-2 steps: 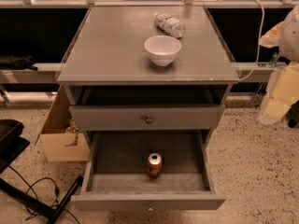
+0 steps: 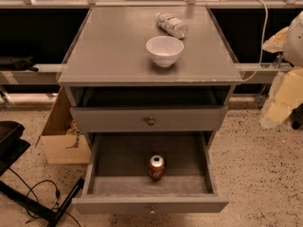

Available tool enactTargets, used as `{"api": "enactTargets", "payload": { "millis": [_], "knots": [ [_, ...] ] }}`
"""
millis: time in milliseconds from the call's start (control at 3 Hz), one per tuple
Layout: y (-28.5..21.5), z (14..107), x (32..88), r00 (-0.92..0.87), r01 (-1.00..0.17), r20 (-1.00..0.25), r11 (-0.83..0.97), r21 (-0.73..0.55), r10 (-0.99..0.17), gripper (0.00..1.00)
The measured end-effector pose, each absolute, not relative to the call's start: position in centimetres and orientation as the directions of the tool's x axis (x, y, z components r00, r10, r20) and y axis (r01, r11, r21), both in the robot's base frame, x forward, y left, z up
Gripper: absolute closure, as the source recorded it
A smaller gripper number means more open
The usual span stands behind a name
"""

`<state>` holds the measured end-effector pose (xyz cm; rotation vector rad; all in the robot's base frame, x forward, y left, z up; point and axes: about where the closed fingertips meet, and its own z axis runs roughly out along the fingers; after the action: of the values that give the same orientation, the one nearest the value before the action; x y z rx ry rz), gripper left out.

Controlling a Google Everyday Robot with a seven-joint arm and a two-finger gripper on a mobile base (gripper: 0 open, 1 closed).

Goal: Pick coke can from middle drawer and place on counter

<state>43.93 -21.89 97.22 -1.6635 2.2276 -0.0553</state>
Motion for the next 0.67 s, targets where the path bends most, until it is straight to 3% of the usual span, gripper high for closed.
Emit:
{"api": "enactTargets", "payload": {
  "millis": [667],
  "knots": [
    [-21.7, 85.2, 44.9, -0.271, -0.922, -0.542, 0.377, -0.092, -0.795, 0.00]
  ]
}}
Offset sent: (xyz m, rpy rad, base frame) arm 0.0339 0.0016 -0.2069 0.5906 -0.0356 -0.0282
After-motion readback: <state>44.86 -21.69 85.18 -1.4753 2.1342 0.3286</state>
